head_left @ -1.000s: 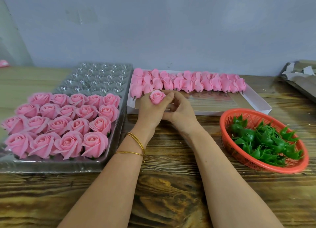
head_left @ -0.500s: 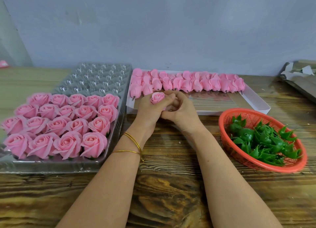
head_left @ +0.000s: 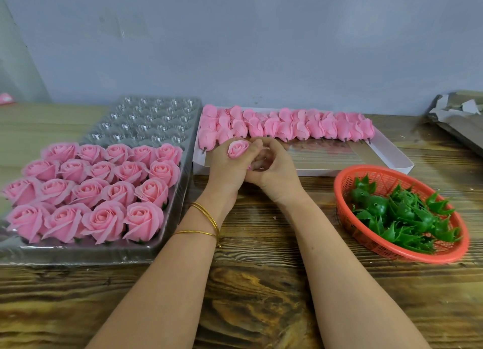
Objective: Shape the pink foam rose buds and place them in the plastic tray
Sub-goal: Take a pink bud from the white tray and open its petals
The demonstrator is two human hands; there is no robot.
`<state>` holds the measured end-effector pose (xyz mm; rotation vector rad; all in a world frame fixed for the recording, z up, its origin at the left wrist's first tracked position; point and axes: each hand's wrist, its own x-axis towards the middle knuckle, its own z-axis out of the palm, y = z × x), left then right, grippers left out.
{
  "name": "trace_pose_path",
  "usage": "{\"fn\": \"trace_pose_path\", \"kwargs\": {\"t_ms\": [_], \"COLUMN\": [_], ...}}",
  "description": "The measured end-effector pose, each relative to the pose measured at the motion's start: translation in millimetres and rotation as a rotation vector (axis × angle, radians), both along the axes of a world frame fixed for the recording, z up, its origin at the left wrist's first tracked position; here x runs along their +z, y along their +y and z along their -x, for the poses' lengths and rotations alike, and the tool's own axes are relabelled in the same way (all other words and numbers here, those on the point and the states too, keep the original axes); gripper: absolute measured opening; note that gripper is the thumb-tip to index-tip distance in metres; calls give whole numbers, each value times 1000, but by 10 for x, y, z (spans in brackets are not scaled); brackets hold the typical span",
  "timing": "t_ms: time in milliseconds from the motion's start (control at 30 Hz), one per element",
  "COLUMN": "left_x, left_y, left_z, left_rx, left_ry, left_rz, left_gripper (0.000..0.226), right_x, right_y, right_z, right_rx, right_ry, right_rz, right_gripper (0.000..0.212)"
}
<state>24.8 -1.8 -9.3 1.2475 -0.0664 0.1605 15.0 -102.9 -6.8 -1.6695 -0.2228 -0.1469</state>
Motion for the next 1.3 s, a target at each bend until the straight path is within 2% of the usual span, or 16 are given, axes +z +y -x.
{"fn": "trace_pose_path", "kwargs": {"t_ms": [333, 533, 700, 933, 1033, 1167, 1300], "left_x": [27, 49, 82, 92, 101, 127, 160], "left_y": [-27, -12, -7, -7, 7, 40, 63], "left_z": [26, 53, 61, 46, 43, 57, 60], "left_rx": [62, 26, 8, 41, 12, -114, -232], "left_ry": [-7, -29, 11, 74, 80, 26, 51], "left_rz": [-9, -31, 12, 42, 31, 16, 51], "left_gripper": [16, 17, 17, 13, 17, 24, 19], "right_x": [-54, -34, -13, 27, 30, 54, 87], "right_y": [32, -1, 14, 44, 28, -13, -36], "right_z": [-13, -7, 2, 33, 33, 46, 57], "right_rx": [9, 0, 41, 60, 70, 99, 118], "right_ry": [-56, -36, -41, 16, 38, 153, 232], "right_rz": [50, 39, 34, -19, -55, -206, -287], "right_gripper": [70, 65, 52, 51, 46, 41, 33]}}
